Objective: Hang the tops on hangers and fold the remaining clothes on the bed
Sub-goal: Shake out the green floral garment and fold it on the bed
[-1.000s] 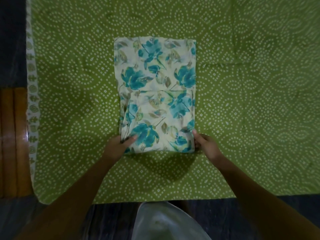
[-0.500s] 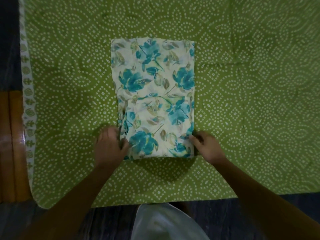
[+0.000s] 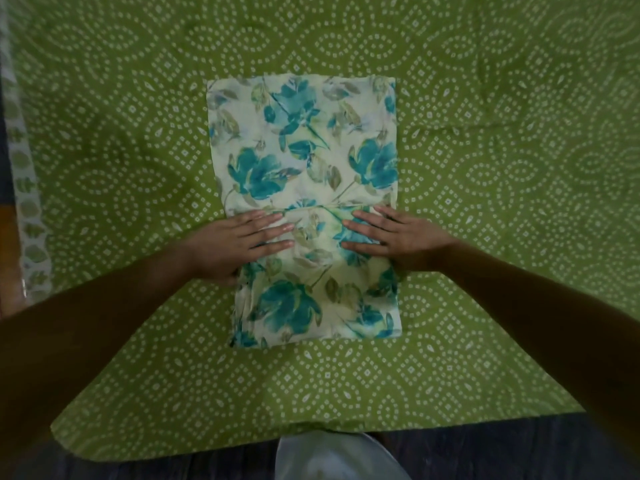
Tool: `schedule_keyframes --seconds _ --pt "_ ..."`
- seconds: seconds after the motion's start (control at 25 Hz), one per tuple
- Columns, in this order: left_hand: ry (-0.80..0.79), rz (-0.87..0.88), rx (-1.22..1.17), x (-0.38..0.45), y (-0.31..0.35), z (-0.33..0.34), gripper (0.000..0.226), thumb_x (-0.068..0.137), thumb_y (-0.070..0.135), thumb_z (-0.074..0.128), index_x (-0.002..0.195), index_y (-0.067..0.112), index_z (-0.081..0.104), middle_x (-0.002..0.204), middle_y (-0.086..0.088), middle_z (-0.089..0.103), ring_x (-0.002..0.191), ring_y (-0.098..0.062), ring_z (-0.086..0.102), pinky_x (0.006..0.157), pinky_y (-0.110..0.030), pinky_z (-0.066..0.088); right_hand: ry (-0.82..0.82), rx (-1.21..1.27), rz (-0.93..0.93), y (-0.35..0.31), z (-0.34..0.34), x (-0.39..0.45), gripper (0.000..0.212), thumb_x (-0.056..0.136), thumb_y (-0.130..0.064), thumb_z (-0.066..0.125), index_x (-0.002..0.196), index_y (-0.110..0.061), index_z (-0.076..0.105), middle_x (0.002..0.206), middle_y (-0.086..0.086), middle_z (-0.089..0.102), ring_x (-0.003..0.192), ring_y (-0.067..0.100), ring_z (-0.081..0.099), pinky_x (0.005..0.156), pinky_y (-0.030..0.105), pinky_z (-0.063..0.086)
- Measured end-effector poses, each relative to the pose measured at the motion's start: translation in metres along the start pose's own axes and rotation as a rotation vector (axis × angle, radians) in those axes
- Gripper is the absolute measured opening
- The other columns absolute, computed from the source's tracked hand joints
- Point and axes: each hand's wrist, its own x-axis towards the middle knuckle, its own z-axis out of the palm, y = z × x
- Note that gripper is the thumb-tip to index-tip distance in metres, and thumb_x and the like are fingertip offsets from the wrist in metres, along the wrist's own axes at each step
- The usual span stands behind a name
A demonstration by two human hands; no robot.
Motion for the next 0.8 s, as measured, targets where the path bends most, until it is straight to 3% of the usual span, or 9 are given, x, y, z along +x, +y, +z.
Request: schedule_keyframes --seconds 0.08,0.2,0.28,0.36,0.44,0.48,0.6,0.72,0.8 --pt "0.111 -0.05 -0.117 0.006 0.003 0.0 0.084 0.081 0.041 0.049 0.153 0.017 0.014 0.159 -0.004 0.014 0.148 -0.016 0.003 0.12 -0.033 0.001 0.015 0.239 0.083 0.001 0.002 0.003 0.078 0.08 0.0 0.041 0.151 -0.025 0.019 0.157 0.004 0.02 0.145 0.024 0.02 0.119 0.044 0.018" --pt "0.247 -0.337 -0.57 0.006 0.002 0.015 0.053 0.09 0.04 0.045 0.14 0.022 0.045 0.146 0.008 0.043 0.135 0.002 0.033 0.118 -0.027 0.02 0.214 0.907 0.566 0.007 -0.012 0.013 0.049 0.09 -0.008 0.05 0.135 -0.027 0.051 0.137 0.005 0.054 0.12 0.016 0.055 0.103 0.039 0.044" --pt "0.292 -0.58 -0.973 -0.005 -0.02 0.048 0.038 0.094 0.024 0.048 0.124 0.004 0.058 0.125 0.014 0.059 0.114 0.016 0.048 0.113 -0.025 0.031 0.381 1.304 0.919 0.022 -0.031 0.027 0.028 0.09 -0.005 0.054 0.115 -0.015 0.063 0.119 0.015 0.064 0.092 0.006 0.063 0.09 0.031 0.047" --pt "0.431 -0.835 -1.363 0.0 -0.043 0.064 0.043 0.092 0.029 0.058 0.103 -0.012 0.066 0.1 0.03 0.064 0.096 0.026 0.049 0.099 -0.006 0.035 0.349 1.445 1.148 0.043 -0.046 0.038 0.021 0.094 -0.002 0.05 0.112 -0.002 0.062 0.115 0.023 0.062 0.086 0.015 0.06 0.085 0.031 0.049" --pt "0.538 -1.08 -1.918 0.021 -0.05 0.015 0.02 0.084 0.013 0.063 0.093 -0.001 0.073 0.078 0.014 0.067 0.073 0.013 0.059 0.081 -0.01 0.048 0.318 1.477 1.255 0.054 -0.053 0.048 0.031 0.094 0.004 0.049 0.123 0.012 0.052 0.117 0.027 0.056 0.094 0.03 0.059 0.082 0.027 0.049" --pt "0.607 -1.146 -2.073 0.029 -0.05 -0.013 0.025 0.093 0.014 0.053 0.111 0.001 0.065 0.084 0.005 0.066 0.075 0.003 0.062 0.083 -0.019 0.052 0.337 1.462 1.289 0.057 -0.052 0.053 0.034 0.093 0.002 0.053 0.125 0.013 0.05 0.124 0.028 0.055 0.104 0.036 0.057 0.088 0.03 0.046" --pt "0.555 -1.052 -2.176 0.049 -0.045 -0.056 0.063 0.091 0.063 0.036 0.135 0.02 0.05 0.124 -0.001 0.064 0.109 -0.016 0.064 0.091 -0.035 0.053 0.312 1.512 1.455 0.053 -0.053 0.063 0.049 0.09 -0.042 0.06 0.114 0.001 0.064 0.117 0.018 0.064 0.106 0.032 0.06 0.098 0.04 0.046" --pt "0.654 -1.261 -2.025 0.045 -0.034 -0.06 0.053 0.088 0.045 0.06 0.129 0.013 0.057 0.124 0.0 0.063 0.1 -0.014 0.066 0.076 -0.02 0.055 0.359 1.542 1.502 0.049 -0.048 0.062 0.072 0.079 -0.068 0.057 0.095 0.001 0.07 0.099 0.016 0.07 0.092 0.029 0.065 0.091 0.042 0.051" --pt "0.607 -1.379 -1.765 0.042 -0.022 -0.057 0.038 0.091 0.03 0.062 0.121 0.006 0.061 0.114 -0.001 0.064 0.092 -0.012 0.063 0.066 -0.01 0.05 0.427 1.477 1.47 0.041 -0.047 0.059 0.062 0.082 -0.063 0.059 0.071 -0.002 0.063 0.077 0.012 0.065 0.073 0.024 0.061 0.073 0.034 0.049"
